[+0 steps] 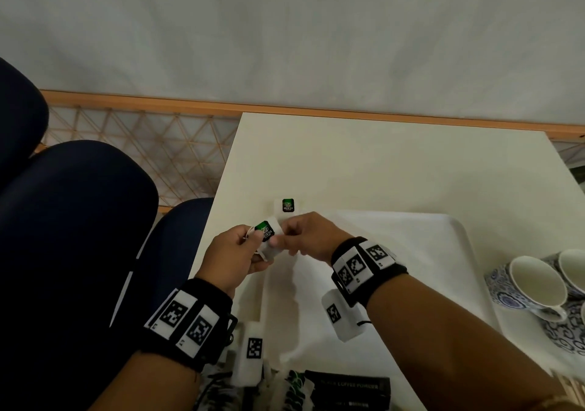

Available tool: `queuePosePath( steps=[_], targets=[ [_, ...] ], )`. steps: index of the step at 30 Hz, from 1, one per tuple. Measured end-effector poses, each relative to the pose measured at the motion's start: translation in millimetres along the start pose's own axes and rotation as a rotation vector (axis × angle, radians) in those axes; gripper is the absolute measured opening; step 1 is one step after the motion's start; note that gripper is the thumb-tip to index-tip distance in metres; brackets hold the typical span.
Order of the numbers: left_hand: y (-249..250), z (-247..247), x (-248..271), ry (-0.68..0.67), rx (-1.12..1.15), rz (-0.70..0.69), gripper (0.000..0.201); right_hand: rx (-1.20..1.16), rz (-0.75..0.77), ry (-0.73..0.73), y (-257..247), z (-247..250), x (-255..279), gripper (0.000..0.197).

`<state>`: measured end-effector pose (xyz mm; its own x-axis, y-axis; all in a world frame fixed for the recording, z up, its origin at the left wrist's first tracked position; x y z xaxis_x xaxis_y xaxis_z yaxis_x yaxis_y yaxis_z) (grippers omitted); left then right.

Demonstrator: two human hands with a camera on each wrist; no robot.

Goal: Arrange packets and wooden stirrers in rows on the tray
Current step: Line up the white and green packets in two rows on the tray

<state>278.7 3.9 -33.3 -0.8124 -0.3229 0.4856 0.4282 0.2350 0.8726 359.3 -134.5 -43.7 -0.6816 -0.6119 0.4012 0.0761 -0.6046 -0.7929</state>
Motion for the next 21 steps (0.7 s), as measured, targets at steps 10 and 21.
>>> queuePosePath(
  steps=[10, 21],
  targets=[
    [4.8, 13.7, 4.1, 0.083, -0.122, -0.033, 0.011, 0.133, -0.234, 0.384, 25.6, 8.8, -16.0, 0.04],
    [7.0, 20.9, 12.0, 0.117, -0.151, -0.026, 0.01, 0.151, -0.402, 0.407, 28.2, 3.9, -28.0, 0.022]
  ],
)
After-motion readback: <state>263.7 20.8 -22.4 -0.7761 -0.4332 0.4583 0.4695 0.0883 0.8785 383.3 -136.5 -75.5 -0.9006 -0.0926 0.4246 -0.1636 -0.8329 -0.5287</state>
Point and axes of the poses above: each hand's wrist, its own x-axis away from the middle knuckle, its own z-axis out of the back of the hand, y = z × x, the point moved 4 cm from there along -x, towards the middle knuckle, and after that the axes turned 11 degrees about x, right-handed, at the moved point
